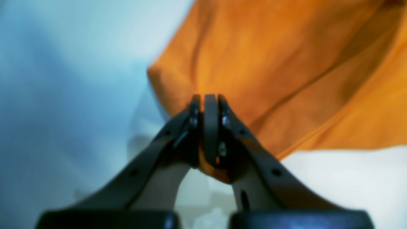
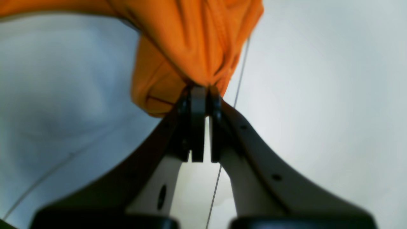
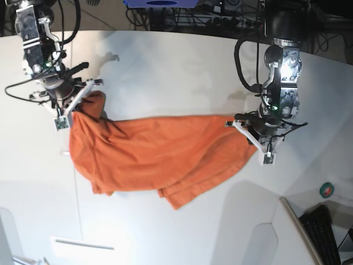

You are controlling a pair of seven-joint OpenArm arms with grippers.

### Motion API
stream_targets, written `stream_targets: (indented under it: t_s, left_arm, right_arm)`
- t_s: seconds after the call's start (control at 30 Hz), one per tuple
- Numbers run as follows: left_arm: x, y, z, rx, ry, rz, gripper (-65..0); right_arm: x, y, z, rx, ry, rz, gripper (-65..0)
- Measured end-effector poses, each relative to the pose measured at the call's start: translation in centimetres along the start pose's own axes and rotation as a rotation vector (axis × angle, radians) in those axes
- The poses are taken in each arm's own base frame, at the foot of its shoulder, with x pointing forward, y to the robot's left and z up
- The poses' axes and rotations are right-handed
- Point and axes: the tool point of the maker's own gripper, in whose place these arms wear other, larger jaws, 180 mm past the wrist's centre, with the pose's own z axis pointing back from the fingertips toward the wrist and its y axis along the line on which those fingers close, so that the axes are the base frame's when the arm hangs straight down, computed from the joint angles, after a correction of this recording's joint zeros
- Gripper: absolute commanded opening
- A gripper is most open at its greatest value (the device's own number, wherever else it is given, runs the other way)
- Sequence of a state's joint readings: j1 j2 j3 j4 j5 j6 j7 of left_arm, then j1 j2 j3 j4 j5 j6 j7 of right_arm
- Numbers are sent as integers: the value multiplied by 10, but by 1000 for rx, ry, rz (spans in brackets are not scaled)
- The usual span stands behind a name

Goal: Layout the t-shirt on the table in an organized manner, then fold the t-shirt properly
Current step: 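Swing the stretched shirt and lay it down on the table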

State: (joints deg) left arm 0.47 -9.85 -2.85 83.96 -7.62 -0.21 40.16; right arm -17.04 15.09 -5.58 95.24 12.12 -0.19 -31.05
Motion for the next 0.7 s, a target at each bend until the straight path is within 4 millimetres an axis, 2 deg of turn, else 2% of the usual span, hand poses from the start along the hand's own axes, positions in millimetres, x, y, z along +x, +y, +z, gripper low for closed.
stream_targets:
  t_s: [0.07,0.13,0.2,0.37,0.43,0.53,0.6,0.7]
  left_arm:
    - [24,0,12,-5,-76,8,-650]
    - [40,10,27,21,-140,32,-650]
    - [42,21,40,48,-165,31,-650]
    - [45,35,57,81,-199,78,-650]
    - [50,50,64,120,-225,130,-650]
    - [61,69,73,166,-268,166,-650]
    - [72,68,74,167,-289,167,-650]
    - [95,51,72,124,-332,147,-650]
  right_arm:
    - [13,-2,11,-4,-65,3,-650]
    - [24,-8,28,-15,-132,15,-650]
    - [32,-14,44,-36,-205,25,-650]
    - [55,1,78,17,-435,56,-650]
    - [62,-7,89,-11,-507,54,-650]
    - [74,-1,105,11,-602,66,-650]
    - [85,1,110,15,-644,64,-650]
    - [107,1,112,15,-702,73,-650]
